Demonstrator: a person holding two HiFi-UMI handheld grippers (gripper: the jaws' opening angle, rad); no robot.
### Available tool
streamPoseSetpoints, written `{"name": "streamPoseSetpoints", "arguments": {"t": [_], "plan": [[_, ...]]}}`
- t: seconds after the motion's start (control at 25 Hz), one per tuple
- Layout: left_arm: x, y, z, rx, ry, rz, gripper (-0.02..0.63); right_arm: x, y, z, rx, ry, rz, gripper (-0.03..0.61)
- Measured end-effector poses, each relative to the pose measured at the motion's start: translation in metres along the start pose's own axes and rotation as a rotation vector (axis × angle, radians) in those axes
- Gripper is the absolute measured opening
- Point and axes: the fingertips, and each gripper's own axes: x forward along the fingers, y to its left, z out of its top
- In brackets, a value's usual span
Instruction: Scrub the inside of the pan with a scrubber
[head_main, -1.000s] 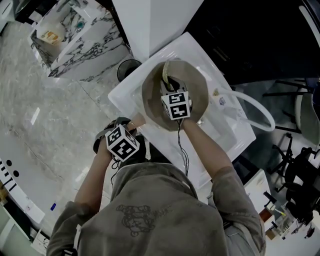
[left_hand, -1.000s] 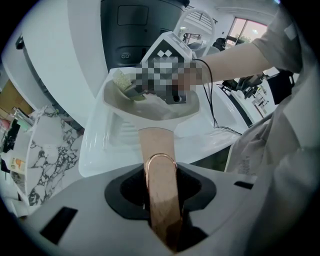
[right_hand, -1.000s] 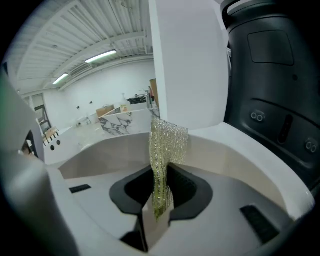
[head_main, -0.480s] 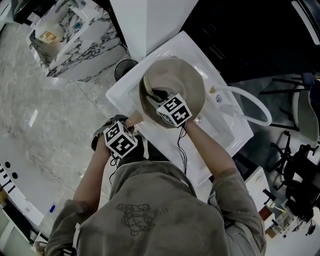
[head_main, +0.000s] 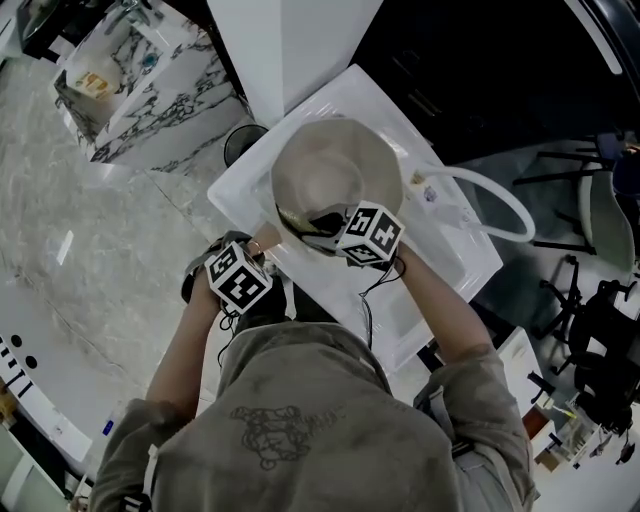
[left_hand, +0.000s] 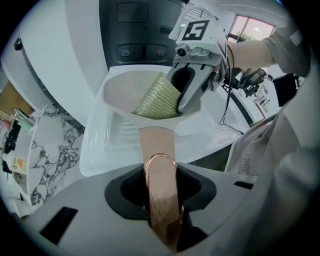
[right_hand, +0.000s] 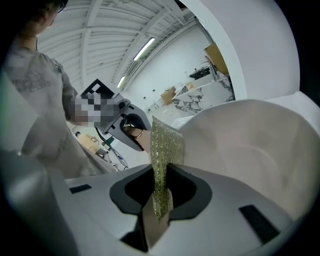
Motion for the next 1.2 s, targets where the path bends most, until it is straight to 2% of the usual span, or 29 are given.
{"name": "streamPoseSetpoints", "arguments": {"t": [0.12,0.2,0.24,0.32,0.4,0.48,0.56,0.64,0.76,0.88,1.0,1.12,1.2], "plan": [[0.0,0.0,0.0,0.0,0.002,-0.003,0.137,-0.017,0.012,0.0,0.019,-0.007,0.052,0.08],[0.0,0.0,0.0,0.0,0.002,-0.005,0.137,-0.033,0.009,0.01,0.035,-0.054,0.022,0.077],[0.0,0.0,0.0,0.0,0.003,-0.005,0.137,-0.042,0.004,0.017,0.04,-0.091,-0.021,0.075],[0.0,0.0,-0.001,0.0,0.003,-0.005,0.137,-0.063,-0.015,0.034,0.031,-0.171,-0.169,0.075],[0.0,0.0,0.0,-0.002,0.001,-0.006,0.137,-0.086,-0.039,0.048,-0.012,-0.223,-0.379,0.077],[-0.001,0.0,-0.001,-0.004,0.0,-0.006,0.137,-0.108,-0.066,0.055,-0.057,-0.226,-0.615,0.077],[-0.001,0.0,-0.001,-0.005,-0.002,-0.007,0.137,-0.125,-0.092,0.052,-0.058,-0.198,-0.815,0.077],[0.0,0.0,0.0,-0.007,-0.003,-0.009,0.137,-0.135,-0.115,0.044,-0.038,-0.167,-0.956,0.077],[0.001,-0.001,-0.001,-0.011,-0.003,-0.014,0.137,-0.143,-0.145,0.034,-0.026,-0.131,-1.097,0.077],[0.001,0.0,-0.002,-0.012,-0.006,-0.013,0.137,-0.139,-0.168,0.023,-0.039,-0.058,-1.172,0.077],[0.002,-0.001,-0.002,-0.015,-0.009,-0.016,0.137,-0.128,-0.181,0.011,-0.069,0.028,-1.201,0.077],[0.002,-0.001,-0.001,-0.017,-0.013,-0.02,0.135,-0.111,-0.184,0.007,-0.109,0.084,-1.179,0.077],[0.002,0.0,-0.001,-0.016,-0.013,-0.017,0.135,-0.095,-0.183,0.001,-0.111,0.123,-1.124,0.077]]}}
